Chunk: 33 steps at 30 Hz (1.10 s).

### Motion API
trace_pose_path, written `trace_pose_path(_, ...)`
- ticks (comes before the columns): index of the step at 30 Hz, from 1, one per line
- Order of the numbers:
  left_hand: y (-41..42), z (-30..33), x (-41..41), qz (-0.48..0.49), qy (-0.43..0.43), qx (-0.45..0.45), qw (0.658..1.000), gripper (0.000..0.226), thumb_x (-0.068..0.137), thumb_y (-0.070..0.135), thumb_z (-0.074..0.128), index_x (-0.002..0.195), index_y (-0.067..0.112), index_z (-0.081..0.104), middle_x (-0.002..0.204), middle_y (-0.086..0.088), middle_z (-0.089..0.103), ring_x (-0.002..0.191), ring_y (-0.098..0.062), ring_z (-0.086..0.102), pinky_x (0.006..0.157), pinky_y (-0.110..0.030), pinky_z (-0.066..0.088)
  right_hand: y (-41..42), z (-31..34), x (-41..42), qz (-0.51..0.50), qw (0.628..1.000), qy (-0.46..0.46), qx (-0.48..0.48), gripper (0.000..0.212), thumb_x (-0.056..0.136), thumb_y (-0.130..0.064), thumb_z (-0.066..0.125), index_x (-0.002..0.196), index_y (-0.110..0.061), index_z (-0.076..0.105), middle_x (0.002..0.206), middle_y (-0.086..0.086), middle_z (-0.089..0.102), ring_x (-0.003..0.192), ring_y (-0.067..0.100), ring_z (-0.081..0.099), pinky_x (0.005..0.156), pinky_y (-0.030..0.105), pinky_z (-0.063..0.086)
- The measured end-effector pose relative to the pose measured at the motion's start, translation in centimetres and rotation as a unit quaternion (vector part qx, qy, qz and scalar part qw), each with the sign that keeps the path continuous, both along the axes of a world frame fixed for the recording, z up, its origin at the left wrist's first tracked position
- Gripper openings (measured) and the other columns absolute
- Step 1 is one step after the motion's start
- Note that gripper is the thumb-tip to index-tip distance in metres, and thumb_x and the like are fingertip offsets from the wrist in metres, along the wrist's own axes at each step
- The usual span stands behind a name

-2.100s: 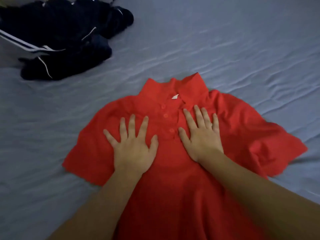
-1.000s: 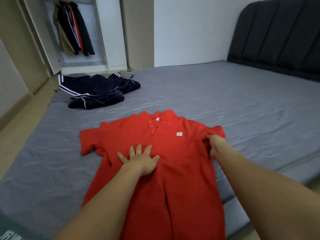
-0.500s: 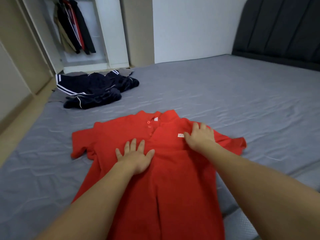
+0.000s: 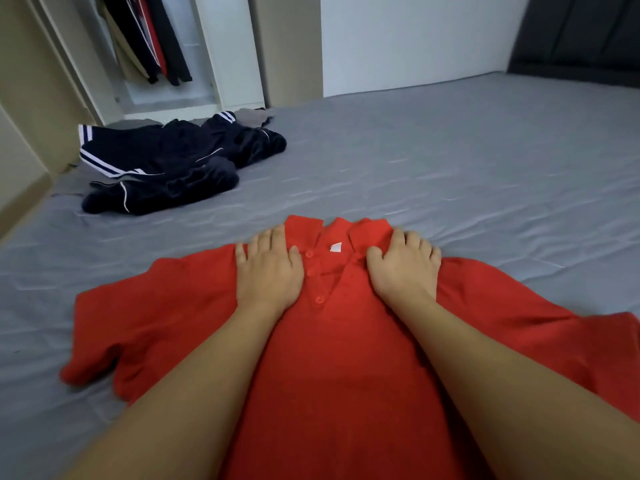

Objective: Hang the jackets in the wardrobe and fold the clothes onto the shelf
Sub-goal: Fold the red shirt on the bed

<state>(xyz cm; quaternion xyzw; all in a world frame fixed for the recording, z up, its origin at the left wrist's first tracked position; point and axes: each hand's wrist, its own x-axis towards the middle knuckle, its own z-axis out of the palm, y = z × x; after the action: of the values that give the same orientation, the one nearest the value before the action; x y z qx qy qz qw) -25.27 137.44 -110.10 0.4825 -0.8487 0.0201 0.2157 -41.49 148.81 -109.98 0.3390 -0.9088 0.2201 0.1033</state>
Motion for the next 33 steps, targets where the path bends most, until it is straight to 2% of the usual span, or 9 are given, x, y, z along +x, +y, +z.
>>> trace_pose_path(8, -2.4, 1.3, -2.0, -0.040, 0.112, 0.077, 0.990, 0.057, 0.078, 0.014, 0.055, 0.134, 0.018, 0.053, 0.130, -0.006, 0.058, 0.122, -0.031, 0.044, 0.111, -0.039, 0.022, 1.2, 0.6, 0.0, 0.058, 0.980, -0.007, -0.190, 0.020, 0.069, -0.008, 0.057, 0.079, -0.021, 0.047, 0.087, -0.003, 0.046, 0.094, 0.029, 0.048, 0.089, 0.032, 0.026)
trace_pose_path(12, -0.1, 3.9, 0.7, -0.091, 0.250, 0.073, 0.961, 0.029, 0.067, -0.001, 0.058, 0.086, 0.022, 0.061, 0.098, -0.001, 0.062, 0.101, -0.031, 0.051, 0.091, -0.037, 0.035, 4.6, 1.8, 1.7, 0.108, 0.968, -0.008, -0.227, 0.023, 0.069, -0.001, 0.061, 0.070, -0.018, 0.046, 0.097, 0.003, 0.057, 0.098, 0.030, 0.052, 0.092, 0.033, 0.029)
trace_pose_path(15, 1.8, 4.5, 5.3, -0.207, 0.157, 0.016, 0.966, 0.029, 0.059, 0.005, 0.055, 0.076, 0.028, 0.052, 0.099, 0.007, 0.063, 0.102, -0.026, 0.055, 0.098, -0.039, 0.034, 7.8, 2.5, 2.5, 0.171, 0.982, 0.005, -0.077, 0.010, 0.067, -0.023, 0.054, 0.073, -0.017, 0.050, 0.122, 0.003, 0.059, 0.118, 0.026, 0.050, 0.109, 0.038, 0.025)
trace_pose_path(18, 3.6, 3.8, 10.1, -0.291, -0.056, 0.116, 0.948, 0.040, 0.075, 0.009, 0.055, 0.107, 0.032, 0.061, 0.142, 0.012, 0.050, 0.137, -0.012, 0.037, 0.119, -0.044, 0.004, 10.4, 3.5, 4.0, 0.265, 0.962, 0.035, 0.050, 0.027, 0.069, -0.043, 0.043, 0.079, -0.019, 0.046, 0.134, 0.002, 0.053, 0.131, 0.019, 0.043, 0.119, 0.045, 0.010)
trace_pose_path(21, 3.8, 5.3, 13.2, -0.228, 0.019, 0.230, 0.946, 0.048, 0.082, 0.007, 0.056, 0.122, 0.034, 0.060, 0.148, 0.015, 0.043, 0.145, -0.012, 0.025, 0.120, -0.043, -0.004, 8.8, 5.2, 7.0, 0.325, 0.945, 0.034, -0.006, 0.062, 0.080, -0.056, 0.033, 0.127, -0.017, 0.047, 0.142, 0.001, 0.048, 0.136, 0.014, 0.040, 0.120, 0.046, 0.007)
trace_pose_path(24, 4.4, 4.8, 17.3, 0.026, 0.096, 0.095, 0.991, 0.046, 0.084, 0.023, 0.059, 0.129, 0.020, 0.056, 0.144, -0.005, 0.046, 0.135, -0.028, 0.037, 0.114, -0.045, 0.021, 3.7, 4.4, 12.2, 0.354, 0.931, -0.050, 0.071, 0.069, 0.093, -0.062, 0.022, 0.153, -0.028, 0.017, 0.158, -0.006, 0.025, 0.148, 0.012, 0.014, 0.120, 0.046, -0.004)
trace_pose_path(27, 5.8, 2.9, 21.8, 0.288, 0.163, 0.152, 0.931, 0.067, 0.082, 0.049, 0.061, 0.127, 0.000, 0.052, 0.131, -0.026, 0.050, 0.122, -0.042, 0.045, 0.102, -0.047, 0.036, 1.2, 0.8, 16.3, 0.317, 0.925, -0.004, 0.210, 0.075, 0.089, -0.070, 0.011, 0.154, -0.034, 0.004, 0.162, -0.009, -0.002, 0.149, 0.016, -0.010, 0.115, 0.050, -0.016)
trace_pose_path(30, 4.9, 3.5, 21.3, 0.235, 0.295, 0.333, 0.864, 0.079, 0.069, 0.061, 0.066, 0.120, 0.000, 0.063, 0.121, -0.022, 0.064, 0.115, -0.036, 0.059, 0.101, -0.045, 0.046, 1.0, -0.4, 16.1, 0.299, 0.932, 0.014, 0.205, 0.086, 0.077, -0.078, 0.002, 0.153, -0.038, 0.001, 0.162, -0.012, -0.007, 0.148, 0.016, -0.014, 0.114, 0.051, -0.016)
trace_pose_path(33, 3.4, 4.8, 20.2, 0.158, 0.453, 0.436, 0.761, 0.044, 0.071, 0.017, 0.069, 0.110, -0.004, 0.067, 0.101, -0.019, 0.071, 0.095, -0.031, 0.069, 0.089, -0.049, 0.056, 1.0, 0.4, 15.7, 0.303, 0.930, -0.020, 0.209, 0.083, 0.079, -0.078, 0.008, 0.152, -0.040, 0.003, 0.162, -0.013, -0.006, 0.148, 0.013, -0.014, 0.114, 0.051, -0.016)
